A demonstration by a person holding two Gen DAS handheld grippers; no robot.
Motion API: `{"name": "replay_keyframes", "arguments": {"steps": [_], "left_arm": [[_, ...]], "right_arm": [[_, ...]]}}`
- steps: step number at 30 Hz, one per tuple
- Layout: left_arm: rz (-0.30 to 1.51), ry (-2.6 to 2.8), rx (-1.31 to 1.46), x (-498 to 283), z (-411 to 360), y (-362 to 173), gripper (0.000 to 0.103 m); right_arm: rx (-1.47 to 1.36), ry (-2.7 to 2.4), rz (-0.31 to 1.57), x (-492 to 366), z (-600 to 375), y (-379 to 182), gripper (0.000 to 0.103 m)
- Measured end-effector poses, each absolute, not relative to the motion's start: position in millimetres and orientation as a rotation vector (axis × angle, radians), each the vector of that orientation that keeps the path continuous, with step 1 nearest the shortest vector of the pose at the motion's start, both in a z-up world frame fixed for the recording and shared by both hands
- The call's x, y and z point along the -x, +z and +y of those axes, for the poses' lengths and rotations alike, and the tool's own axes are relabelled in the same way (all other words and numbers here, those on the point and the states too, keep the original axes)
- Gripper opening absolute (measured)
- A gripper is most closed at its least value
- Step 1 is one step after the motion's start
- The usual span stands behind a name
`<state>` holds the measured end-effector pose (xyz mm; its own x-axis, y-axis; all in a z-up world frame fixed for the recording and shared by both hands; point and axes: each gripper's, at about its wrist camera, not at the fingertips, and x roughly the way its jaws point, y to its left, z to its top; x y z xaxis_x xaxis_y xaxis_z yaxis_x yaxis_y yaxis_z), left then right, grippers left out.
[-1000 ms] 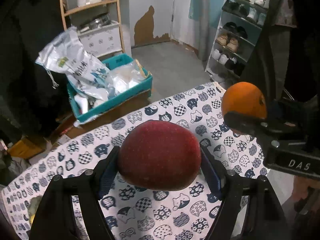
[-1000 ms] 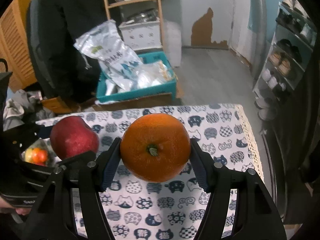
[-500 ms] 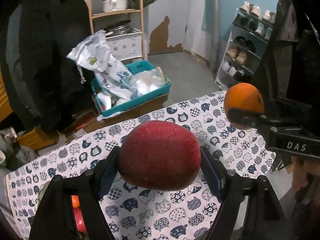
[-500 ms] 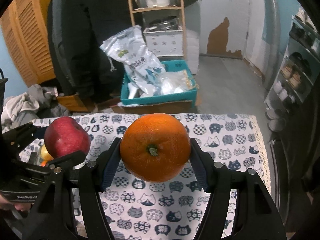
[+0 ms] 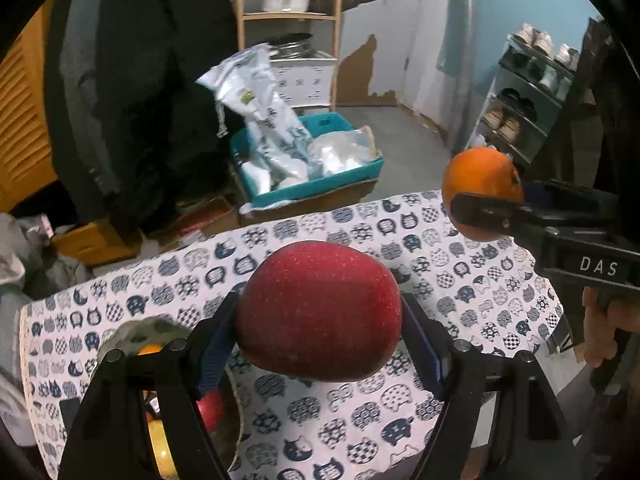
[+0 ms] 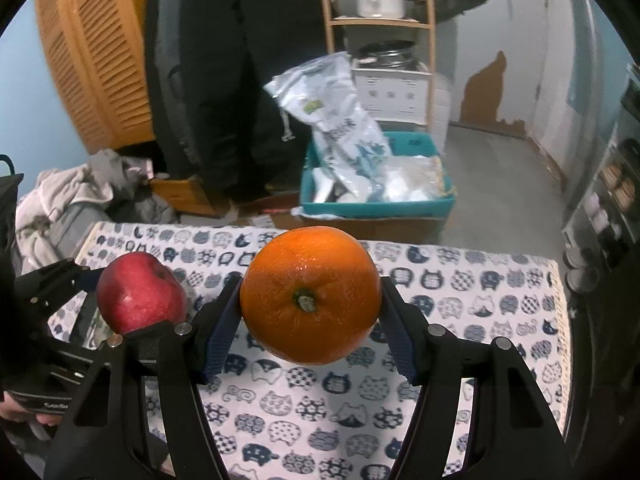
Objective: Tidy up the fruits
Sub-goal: 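Carry the red apple with the left tool while the right tool carries the orange to the plate, then lower the red apple onto the plate with the left tool while the right tool releases the orange there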
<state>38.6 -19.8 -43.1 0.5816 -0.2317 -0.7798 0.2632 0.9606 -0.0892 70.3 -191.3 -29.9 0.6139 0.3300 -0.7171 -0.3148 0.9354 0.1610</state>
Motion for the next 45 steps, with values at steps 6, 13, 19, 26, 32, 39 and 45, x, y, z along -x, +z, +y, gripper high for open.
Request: {"name": "replay_keyframes", "arguments": {"steps": [6,13,19,26,32,39,45], "left_arm": [[0.91,-0.241,-0.012,-30.2,15.0,-47.7,0.079],[0.938,-0.172,0.027,-22.6,57.9,-60.4,0.079],[0.96,-0.094,0.088,-13.1,103.9,-74.7,0.079],[1.008,-0.022,0.149,-6.4,147.9,-102.0,0.079],[1.038,0.011,0.17,-4.2,167.8,-119.3,0.079],[1.084,0.031,0.158,-5.5,175.1,-147.1,0.079],[1.127,0.03,0.22,-8.8,184.4,-166.6,0.079]], "right_arm": [[-0.002,0.417,0.844,-73.2,-160.2,-33.7,0.066],[0.003,0.487,0.856,-77.3,-124.6,-40.9,0.066],[0.017,0.545,0.891,-82.6,-86.3,-57.4,0.066],[0.032,0.597,0.919,-88.4,-44.3,-69.9,0.066],[0.054,0.633,0.941,-88.6,-14.4,-79.3,0.066],[0.077,0.657,0.972,-88.8,8.2,-93.3,0.066],[0.093,0.669,0.994,-89.0,20.9,-104.3,0.066]]}}
